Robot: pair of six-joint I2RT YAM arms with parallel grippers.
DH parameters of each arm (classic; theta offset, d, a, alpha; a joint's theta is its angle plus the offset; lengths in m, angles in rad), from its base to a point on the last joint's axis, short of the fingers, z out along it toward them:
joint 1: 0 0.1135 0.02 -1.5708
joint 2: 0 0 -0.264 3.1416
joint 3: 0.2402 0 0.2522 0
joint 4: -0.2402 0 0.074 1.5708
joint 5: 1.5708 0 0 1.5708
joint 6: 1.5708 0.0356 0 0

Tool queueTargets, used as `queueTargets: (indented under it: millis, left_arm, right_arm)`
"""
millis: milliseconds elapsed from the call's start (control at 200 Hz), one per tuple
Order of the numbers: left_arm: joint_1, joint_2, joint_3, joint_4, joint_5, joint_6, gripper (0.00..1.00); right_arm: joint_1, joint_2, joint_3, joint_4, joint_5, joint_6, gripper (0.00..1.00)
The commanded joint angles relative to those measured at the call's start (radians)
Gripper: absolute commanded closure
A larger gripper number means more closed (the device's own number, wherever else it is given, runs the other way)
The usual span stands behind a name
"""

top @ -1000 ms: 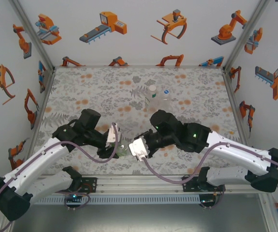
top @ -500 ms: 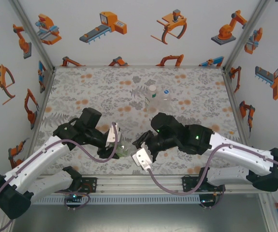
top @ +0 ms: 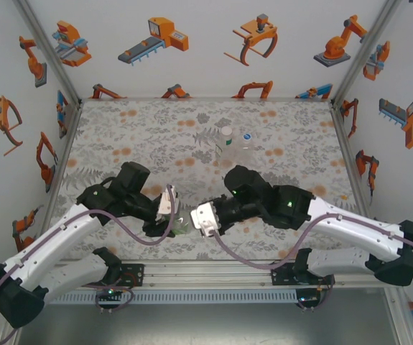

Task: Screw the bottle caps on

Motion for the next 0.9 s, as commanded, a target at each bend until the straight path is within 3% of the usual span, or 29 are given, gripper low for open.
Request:
queueTargets:
  millis: [0, 185, 360, 461, 646, 891]
  left_arm:
    - [-0.029, -0.027, 0.044, 0.14, 0.117, 0.006, 1.0]
    - [-0.029, -0.074, 0.015, 0.196, 0.101, -0.014, 1.0]
    - [-0.028, -0.078, 0.012, 0.205, 0.081, -0.021, 1.0]
    - [-0.028, -0.07, 0.01, 0.221, 0.015, -0.052, 1.0]
    - [0.002, -0.004, 0.044, 0.23, -0.199, -0.162, 1.0]
    - [0.119, 0.07, 0.08, 0.257, -0.26, -0.291, 1.0]
  right_arm:
    - [-0.013, 0.005, -0.068, 0.21, 0.022, 0.309, 1.0]
    - [-0.026, -0.042, -0.166, 0.32, 0.128, 0.629, 1.0]
    - [-0.039, -0.108, -0.269, 0.442, 0.225, 0.822, 1.0]
    - [-0.042, -0.167, -0.325, 0.494, 0.313, 0.914, 1.0]
    - [-0.102, -0.26, -0.351, 0.414, 0.465, 1.084, 1.0]
    - [-0.234, -0.255, -0.377, 0.265, 0.511, 1.285, 1.0]
